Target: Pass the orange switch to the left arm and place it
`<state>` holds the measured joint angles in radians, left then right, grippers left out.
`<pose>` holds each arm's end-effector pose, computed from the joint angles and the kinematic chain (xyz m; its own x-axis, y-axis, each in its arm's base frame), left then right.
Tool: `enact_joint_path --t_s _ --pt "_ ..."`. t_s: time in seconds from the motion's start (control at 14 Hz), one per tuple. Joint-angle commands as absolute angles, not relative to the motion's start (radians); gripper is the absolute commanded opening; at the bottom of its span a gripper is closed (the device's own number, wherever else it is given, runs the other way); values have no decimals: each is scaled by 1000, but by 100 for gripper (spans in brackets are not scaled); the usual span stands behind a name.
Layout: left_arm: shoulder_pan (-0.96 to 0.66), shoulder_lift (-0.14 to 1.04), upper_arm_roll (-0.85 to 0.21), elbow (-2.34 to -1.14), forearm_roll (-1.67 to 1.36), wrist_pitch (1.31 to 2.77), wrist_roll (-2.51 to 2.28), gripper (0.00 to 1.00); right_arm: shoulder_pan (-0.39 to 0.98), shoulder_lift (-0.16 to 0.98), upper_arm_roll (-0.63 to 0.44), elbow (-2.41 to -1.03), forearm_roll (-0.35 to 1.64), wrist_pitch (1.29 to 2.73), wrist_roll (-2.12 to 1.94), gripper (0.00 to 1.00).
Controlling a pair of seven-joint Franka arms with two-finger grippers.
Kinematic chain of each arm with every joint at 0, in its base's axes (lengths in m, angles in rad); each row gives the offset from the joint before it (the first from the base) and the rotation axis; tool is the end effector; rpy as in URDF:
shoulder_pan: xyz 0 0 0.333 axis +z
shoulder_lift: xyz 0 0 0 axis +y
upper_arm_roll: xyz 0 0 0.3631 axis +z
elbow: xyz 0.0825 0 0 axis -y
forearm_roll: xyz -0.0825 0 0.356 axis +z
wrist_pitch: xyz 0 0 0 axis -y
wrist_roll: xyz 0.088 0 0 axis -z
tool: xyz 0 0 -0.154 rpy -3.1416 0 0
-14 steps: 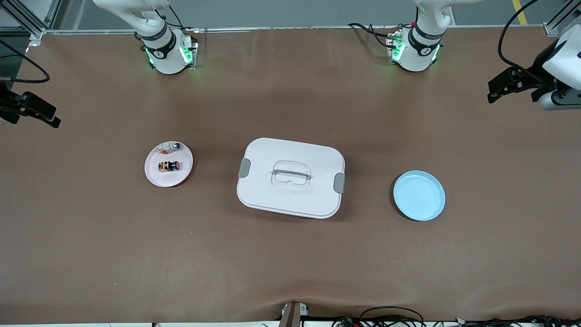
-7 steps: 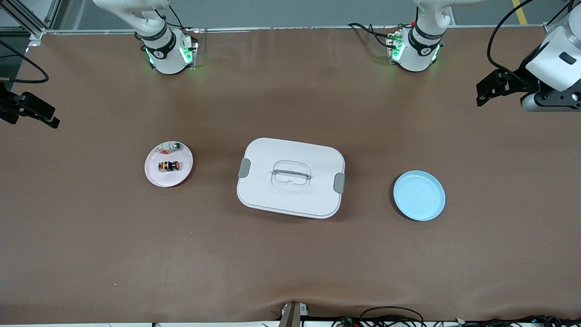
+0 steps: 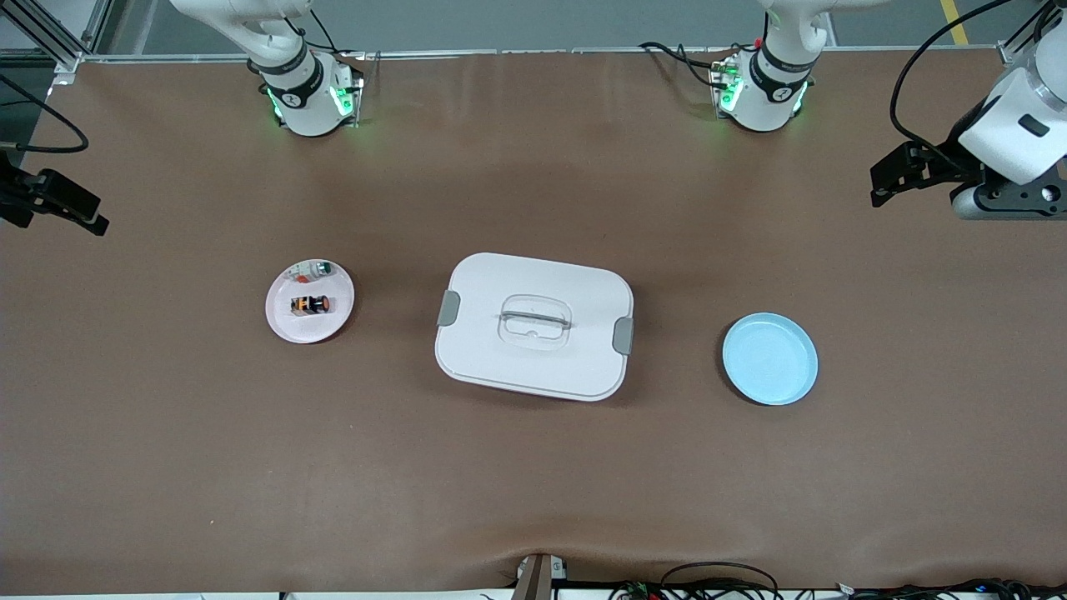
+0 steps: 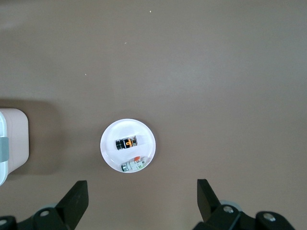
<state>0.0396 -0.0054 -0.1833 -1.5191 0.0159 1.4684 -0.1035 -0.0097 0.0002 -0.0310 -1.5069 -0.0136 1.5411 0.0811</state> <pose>0.5073 -0.0711 0.6414 0.9983 -0.0384 -0.0434 -0.0394 -0.9990 -0.0214 0.5253 -0.0235 0.6502 0.9919 -0.1219 0.0350 -0.1223 -0.9924 0.0108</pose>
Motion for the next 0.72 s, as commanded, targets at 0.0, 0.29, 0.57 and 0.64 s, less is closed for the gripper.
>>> enact_joint_path --t_s 0.0,0.29,0.57,0.64 --pt "49 -18 -187 -1526 6 1474 -94 100 -20 -17 -26 -1523 -12 1549 92 100" --pt "54 -20 -184 -1526 8 1471 -89 100 -25 -17 -25 -1525 -12 1548 92 100" --pt "54 -20 -175 -1520 20 1471 -94 100 -26 -17 -25 -1525 -12 1548 92 100" --pt "55 -20 -173 -1520 21 1471 -92 100 -25 -17 -25 -1525 -12 1548 92 100"
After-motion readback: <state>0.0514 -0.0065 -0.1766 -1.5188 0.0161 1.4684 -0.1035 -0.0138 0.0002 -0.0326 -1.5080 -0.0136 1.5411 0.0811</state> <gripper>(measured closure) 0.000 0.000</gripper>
